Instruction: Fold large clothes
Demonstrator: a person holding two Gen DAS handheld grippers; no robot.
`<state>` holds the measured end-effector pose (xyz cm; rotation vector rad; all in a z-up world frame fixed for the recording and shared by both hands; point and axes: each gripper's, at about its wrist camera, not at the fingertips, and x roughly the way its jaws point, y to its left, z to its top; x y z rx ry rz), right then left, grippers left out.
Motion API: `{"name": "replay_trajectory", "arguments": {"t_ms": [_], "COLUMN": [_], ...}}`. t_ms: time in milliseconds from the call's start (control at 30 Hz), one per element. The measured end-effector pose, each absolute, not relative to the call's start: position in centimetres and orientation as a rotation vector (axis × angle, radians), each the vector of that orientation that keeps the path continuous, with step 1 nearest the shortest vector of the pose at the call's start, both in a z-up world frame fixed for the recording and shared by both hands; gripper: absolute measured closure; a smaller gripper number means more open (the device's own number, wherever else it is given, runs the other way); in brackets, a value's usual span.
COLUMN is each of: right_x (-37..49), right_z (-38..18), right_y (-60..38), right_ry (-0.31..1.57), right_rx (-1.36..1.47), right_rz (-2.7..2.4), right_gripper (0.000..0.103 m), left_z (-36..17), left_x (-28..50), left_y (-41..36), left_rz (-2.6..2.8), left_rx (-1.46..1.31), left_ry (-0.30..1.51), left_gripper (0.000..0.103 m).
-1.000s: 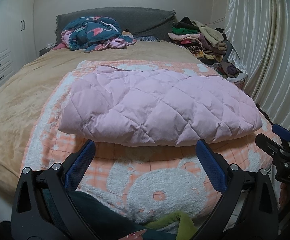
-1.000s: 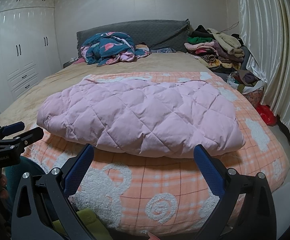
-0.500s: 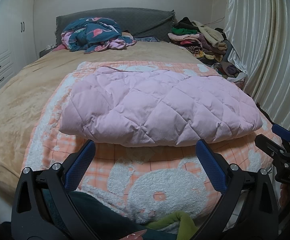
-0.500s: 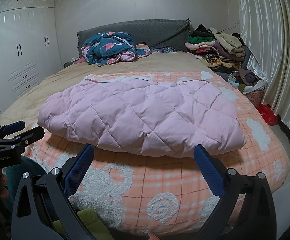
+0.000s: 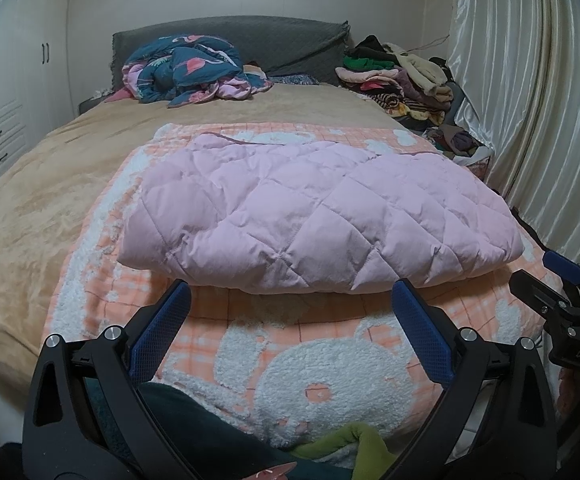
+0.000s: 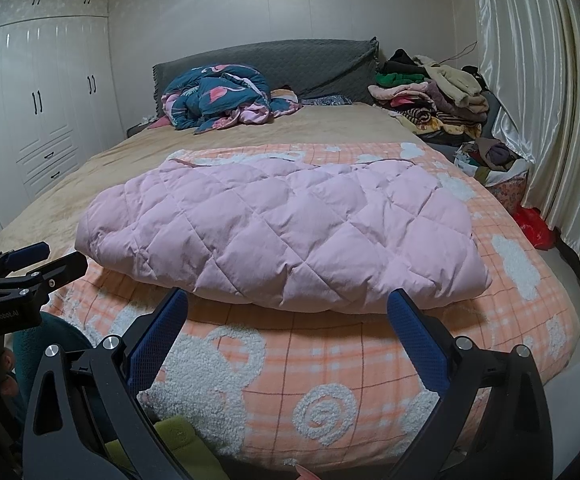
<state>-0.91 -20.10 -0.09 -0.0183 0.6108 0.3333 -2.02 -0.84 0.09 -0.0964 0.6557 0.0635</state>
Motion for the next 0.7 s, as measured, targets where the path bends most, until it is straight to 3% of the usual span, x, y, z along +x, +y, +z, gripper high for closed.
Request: {"name": "replay_trajectory", "arguments": {"t_ms": [700], "right_x": [2.1], "right_z": [-0.9], "right_y": [-20.0], "right_ry": [0.652], "right_rx": [-0.008], "right_rz": [0.328], "right_gripper": [0.004], "left_z": [-0.6], "left_x": [1.4], "left_y": [1.4], "left_rz": [0.105], "left_rx": [-0.146], "left_ry": [0.721], "left_gripper": [0.009]}}
